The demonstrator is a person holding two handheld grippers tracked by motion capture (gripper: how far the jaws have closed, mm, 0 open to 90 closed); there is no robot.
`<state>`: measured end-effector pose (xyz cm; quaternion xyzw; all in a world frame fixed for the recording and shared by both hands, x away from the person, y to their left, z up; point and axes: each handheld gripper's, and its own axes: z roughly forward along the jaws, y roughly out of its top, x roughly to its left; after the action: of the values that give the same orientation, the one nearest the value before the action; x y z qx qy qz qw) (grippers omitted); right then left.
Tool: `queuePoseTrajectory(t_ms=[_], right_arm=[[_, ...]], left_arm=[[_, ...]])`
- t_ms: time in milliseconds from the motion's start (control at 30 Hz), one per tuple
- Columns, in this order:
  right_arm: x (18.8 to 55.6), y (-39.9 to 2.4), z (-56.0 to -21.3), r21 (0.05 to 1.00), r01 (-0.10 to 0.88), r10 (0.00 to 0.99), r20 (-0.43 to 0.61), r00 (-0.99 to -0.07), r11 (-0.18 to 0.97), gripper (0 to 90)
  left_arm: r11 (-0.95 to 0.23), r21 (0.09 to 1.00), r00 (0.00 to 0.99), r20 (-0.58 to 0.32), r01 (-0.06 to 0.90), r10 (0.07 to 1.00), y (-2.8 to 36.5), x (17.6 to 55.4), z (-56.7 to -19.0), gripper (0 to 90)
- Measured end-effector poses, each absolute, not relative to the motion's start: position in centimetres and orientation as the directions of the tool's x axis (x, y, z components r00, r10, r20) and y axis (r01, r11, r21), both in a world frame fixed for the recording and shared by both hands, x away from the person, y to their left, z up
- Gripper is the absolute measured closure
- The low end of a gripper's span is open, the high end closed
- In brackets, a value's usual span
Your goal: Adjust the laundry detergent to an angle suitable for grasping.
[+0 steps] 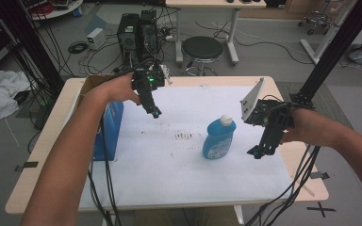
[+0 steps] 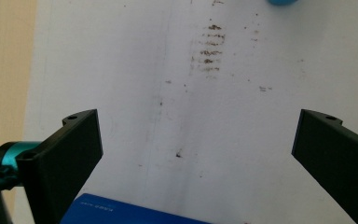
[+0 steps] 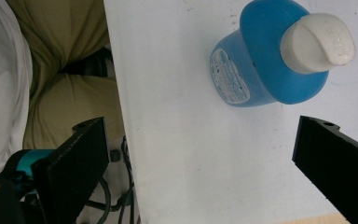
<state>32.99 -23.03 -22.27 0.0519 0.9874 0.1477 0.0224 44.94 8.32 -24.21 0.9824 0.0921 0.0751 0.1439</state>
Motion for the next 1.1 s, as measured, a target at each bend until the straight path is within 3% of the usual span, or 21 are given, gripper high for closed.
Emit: queuePoseTrajectory(t_ms=[1100], right_arm=[[32.15,-23.54,-21.92,0.298,0.087,0.103,-0.038,-0.994,0.951,2.9]], left_arm=[[-0.941,0.294,0.968,0.136,0.165,0.212,8.0,43.98,-23.76,1.7]])
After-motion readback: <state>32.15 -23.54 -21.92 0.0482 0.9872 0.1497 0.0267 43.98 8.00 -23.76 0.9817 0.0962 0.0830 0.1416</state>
